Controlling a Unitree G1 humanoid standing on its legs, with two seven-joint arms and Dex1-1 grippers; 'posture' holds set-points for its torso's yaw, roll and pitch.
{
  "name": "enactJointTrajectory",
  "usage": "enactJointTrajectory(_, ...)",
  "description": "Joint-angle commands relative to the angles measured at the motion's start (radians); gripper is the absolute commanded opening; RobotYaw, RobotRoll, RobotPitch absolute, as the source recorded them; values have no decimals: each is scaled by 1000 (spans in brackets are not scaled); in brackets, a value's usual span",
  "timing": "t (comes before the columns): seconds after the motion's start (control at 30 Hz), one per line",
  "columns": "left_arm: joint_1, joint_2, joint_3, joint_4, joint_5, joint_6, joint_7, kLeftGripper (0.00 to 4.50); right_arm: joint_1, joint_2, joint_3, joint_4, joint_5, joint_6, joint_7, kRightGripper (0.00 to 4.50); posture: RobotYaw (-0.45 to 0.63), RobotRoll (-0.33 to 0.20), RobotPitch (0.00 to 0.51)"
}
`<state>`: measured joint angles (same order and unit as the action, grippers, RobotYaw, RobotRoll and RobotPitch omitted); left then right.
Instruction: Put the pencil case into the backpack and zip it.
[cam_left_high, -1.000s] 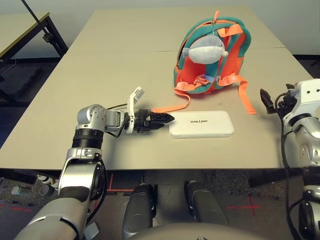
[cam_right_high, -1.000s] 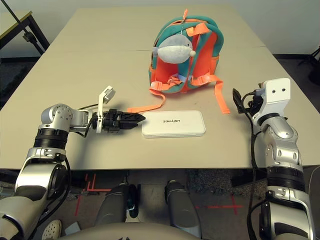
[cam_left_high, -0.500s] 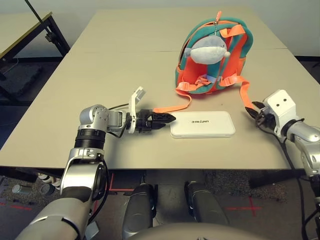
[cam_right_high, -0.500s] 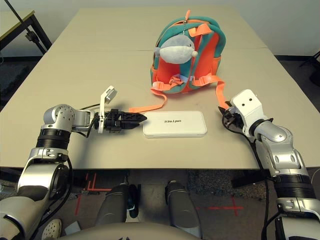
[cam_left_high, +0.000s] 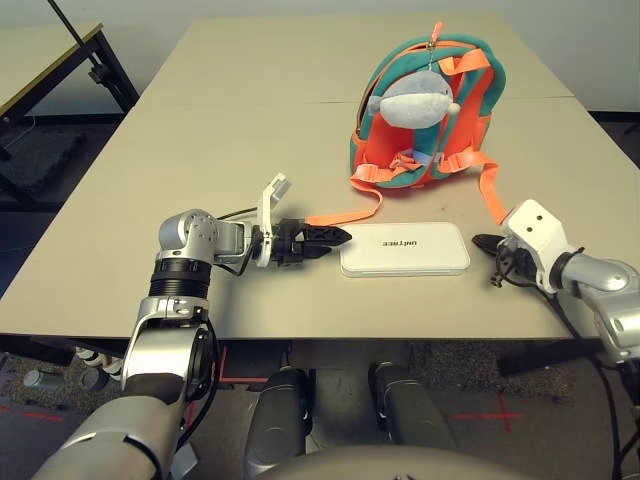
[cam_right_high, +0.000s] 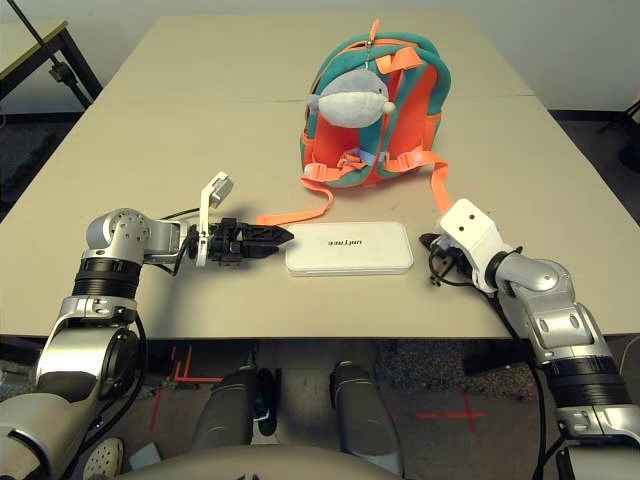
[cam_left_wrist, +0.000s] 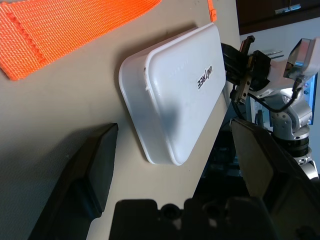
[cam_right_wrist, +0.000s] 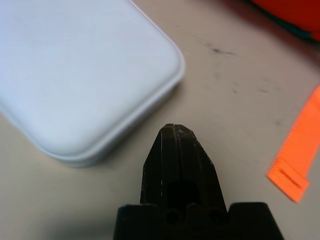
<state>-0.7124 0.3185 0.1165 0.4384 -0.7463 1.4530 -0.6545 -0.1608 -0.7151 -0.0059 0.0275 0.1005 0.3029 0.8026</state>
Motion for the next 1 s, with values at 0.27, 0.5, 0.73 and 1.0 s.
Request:
enactJointTrajectory(0.27,24,-8,-22,-11,15,34,3,4500,-41,117,22,-123,77,273,-52,42,-226,0,130)
enactJointTrajectory(0.5,32,-11,-17,-23,16,42,6,4500,-62,173,38,-154,76,336,-99,42,-222,0,135)
enactJointTrajectory(0.73,42,-16,-11,-36,19,49,11,4500,-66,202,53,-180,80,389,-115,42,-217,0,138)
enactJointTrajectory(1.0,51,-24,-5,-51,15,58,11,4500,-70,242,63,-206,92,444,-147,42,-215,0,140)
